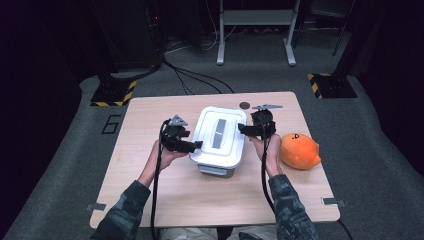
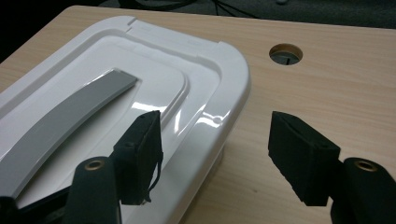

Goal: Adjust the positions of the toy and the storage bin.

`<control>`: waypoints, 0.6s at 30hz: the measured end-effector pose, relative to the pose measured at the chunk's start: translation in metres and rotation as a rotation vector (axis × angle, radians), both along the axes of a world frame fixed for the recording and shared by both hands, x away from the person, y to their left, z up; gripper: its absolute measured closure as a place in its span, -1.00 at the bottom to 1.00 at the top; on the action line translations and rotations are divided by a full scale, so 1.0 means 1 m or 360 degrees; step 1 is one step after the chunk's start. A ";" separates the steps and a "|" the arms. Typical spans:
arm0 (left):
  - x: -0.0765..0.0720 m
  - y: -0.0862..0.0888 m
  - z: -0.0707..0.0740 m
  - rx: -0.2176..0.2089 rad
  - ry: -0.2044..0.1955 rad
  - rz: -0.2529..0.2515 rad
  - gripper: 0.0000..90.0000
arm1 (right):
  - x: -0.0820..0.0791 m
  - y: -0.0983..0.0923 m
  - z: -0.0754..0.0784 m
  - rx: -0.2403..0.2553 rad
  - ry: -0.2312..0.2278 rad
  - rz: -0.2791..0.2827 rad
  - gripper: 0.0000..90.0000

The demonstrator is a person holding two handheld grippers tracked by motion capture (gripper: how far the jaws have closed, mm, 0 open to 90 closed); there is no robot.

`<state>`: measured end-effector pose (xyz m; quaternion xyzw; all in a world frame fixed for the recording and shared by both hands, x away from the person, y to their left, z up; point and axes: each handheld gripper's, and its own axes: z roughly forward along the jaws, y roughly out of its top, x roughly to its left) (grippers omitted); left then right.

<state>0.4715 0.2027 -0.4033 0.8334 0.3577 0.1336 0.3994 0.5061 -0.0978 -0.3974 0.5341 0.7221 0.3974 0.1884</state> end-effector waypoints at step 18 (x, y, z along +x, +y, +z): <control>-0.010 0.005 0.002 -0.0011 0.0023 -0.0058 -0.12 | 0.044 -0.004 -0.004 0.0061 0.0075 -0.0040 0.20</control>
